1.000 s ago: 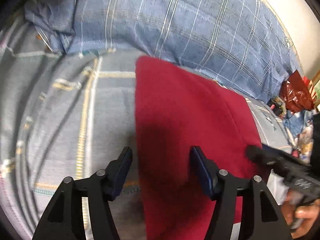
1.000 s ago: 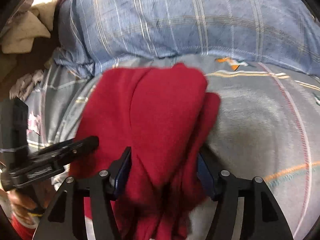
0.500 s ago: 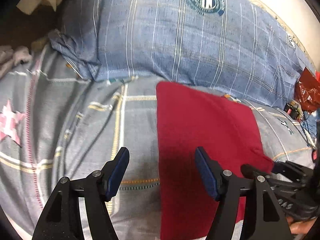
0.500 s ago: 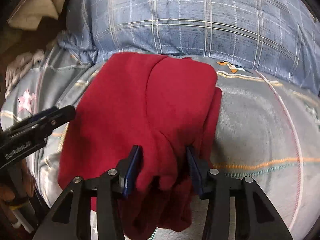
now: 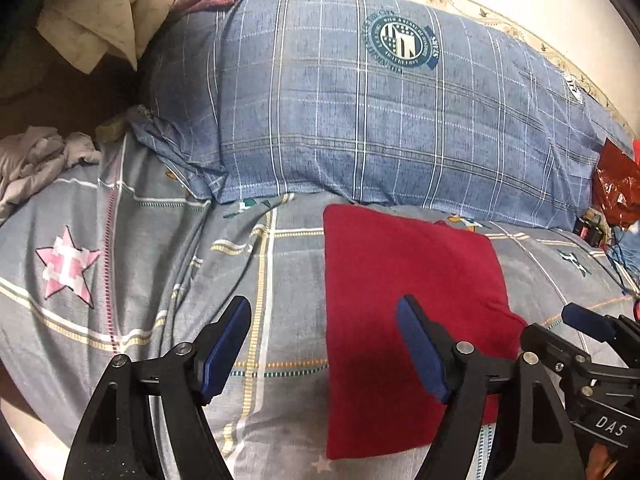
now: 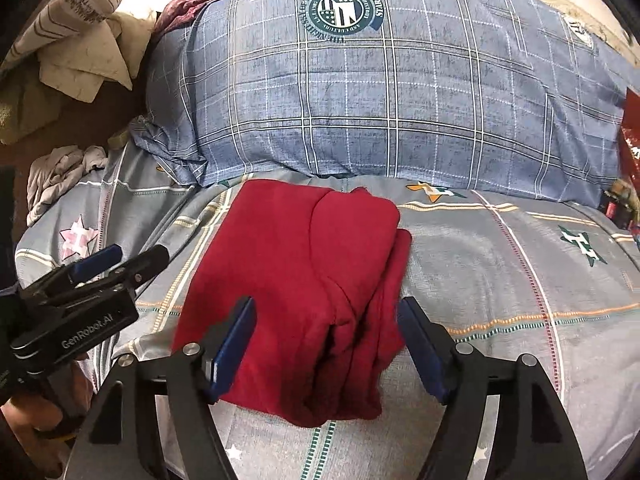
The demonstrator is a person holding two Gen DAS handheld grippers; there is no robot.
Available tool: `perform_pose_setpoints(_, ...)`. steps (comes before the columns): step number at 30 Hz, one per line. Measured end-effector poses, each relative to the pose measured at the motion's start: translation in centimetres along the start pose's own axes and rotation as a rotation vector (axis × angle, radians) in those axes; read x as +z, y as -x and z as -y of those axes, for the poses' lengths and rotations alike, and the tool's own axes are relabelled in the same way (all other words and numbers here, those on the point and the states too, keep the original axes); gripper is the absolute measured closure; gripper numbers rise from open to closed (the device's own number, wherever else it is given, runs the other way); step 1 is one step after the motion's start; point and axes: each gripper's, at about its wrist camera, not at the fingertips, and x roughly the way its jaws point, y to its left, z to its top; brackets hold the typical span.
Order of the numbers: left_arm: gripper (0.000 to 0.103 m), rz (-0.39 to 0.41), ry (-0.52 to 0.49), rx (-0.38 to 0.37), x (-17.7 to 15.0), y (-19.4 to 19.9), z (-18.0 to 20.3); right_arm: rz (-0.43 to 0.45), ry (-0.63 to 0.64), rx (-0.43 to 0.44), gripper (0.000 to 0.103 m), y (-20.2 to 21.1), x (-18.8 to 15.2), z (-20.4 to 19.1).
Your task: Fold small clothes
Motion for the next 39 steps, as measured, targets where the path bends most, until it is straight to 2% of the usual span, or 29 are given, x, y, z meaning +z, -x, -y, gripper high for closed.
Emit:
perform_pose_setpoints(4,0.026,0.009,0.001,-0.008,0.0,0.8,-0.1,-0.002,-0.028,0.011,0.024,0.4,-0.2,0.0)
perform_pose_setpoints(11,0.026,0.028,0.006,-0.009,0.0,1.4,-0.7,-0.001,-0.050,0.010,0.024,0.8,-0.5,0.0)
perform_pose_setpoints(39,0.026,0.008,-0.012,0.001,0.2,-0.3,-0.7,-0.037,-0.048,0.007,0.023,-0.5,-0.7,-0.4)
